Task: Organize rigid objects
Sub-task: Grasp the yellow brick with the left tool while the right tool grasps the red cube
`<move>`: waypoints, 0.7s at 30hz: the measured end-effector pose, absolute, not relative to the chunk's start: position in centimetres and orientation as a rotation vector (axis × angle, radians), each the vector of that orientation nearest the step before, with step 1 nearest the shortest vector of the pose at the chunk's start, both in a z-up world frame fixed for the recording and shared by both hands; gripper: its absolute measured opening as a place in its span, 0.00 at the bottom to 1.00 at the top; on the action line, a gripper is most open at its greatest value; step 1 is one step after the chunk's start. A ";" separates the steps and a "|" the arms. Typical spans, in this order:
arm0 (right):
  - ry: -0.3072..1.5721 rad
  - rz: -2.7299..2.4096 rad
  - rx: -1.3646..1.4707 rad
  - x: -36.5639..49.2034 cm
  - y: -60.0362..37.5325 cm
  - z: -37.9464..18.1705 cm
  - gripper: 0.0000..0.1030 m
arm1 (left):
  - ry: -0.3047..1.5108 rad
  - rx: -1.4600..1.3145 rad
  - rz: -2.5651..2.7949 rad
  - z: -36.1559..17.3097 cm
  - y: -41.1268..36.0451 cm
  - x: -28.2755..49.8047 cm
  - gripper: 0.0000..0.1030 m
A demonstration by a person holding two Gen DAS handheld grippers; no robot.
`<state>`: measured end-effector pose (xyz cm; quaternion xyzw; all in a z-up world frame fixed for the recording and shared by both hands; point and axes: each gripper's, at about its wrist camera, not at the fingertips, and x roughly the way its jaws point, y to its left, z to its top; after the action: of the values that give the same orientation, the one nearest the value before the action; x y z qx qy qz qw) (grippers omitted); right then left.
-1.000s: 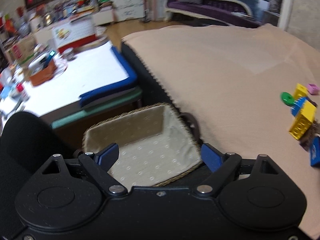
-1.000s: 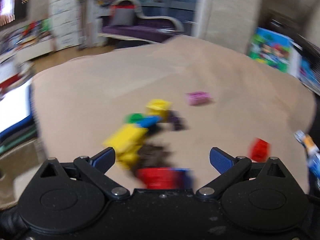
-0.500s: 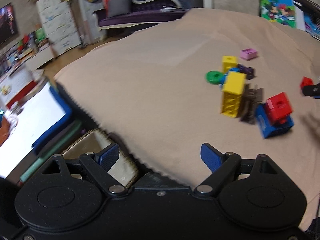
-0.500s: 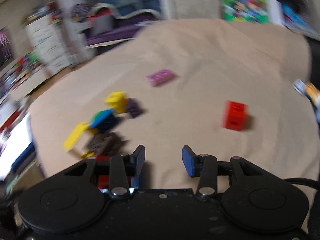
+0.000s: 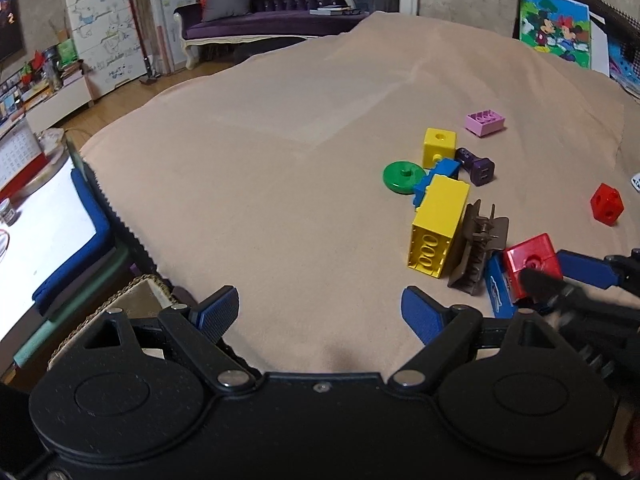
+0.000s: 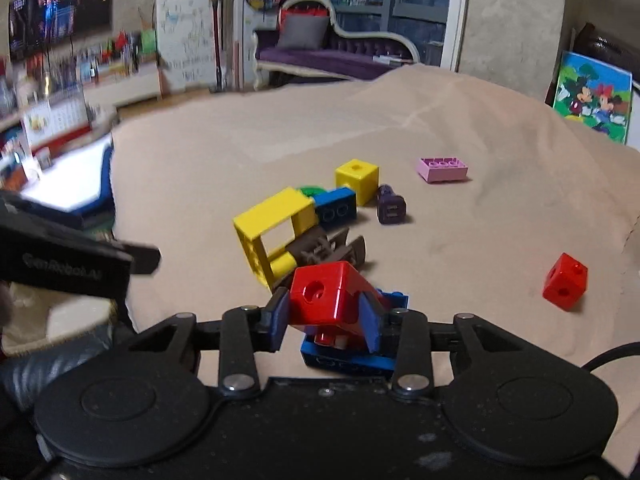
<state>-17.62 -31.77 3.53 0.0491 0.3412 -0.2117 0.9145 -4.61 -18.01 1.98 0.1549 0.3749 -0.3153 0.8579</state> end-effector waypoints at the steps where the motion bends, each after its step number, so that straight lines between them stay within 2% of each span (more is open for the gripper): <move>1: 0.686 -0.424 0.138 -18.0 -32.8 3.8 0.17 | 0.782 0.334 -0.669 2.0 -18.4 -4.7 0.82; 4: 0.626 -0.432 0.261 -19.7 -35.4 5.2 0.01 | 0.769 0.352 -0.694 2.1 -19.7 -4.9 0.83; 13: 0.563 -0.699 0.449 -24.8 -44.2 4.6 0.04 | 0.734 0.416 -0.760 2.2 -25.9 -5.6 0.83; 15: 0.547 -0.685 0.437 -25.1 -44.2 4.7 0.09 | 0.757 0.418 -0.761 1.6 -27.0 -4.9 0.71; 17: 0.527 -0.672 0.463 -25.3 -44.5 4.6 0.16 | 0.824 0.406 -0.791 0.9 -27.8 -3.9 0.35; 19: 0.520 -0.675 0.525 -25.8 -45.2 4.3 0.26 | 0.864 0.362 -0.802 0.6 -27.9 -2.8 0.32; 21: 0.510 -0.726 0.599 -26.1 -47.1 3.6 0.27 | 0.885 0.319 -0.820 0.7 -27.4 -2.0 0.31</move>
<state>-26.09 -47.12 3.59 0.2854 0.2431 -0.3457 0.8602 -2.02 -27.37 0.72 0.1493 0.4144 -0.3837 0.8116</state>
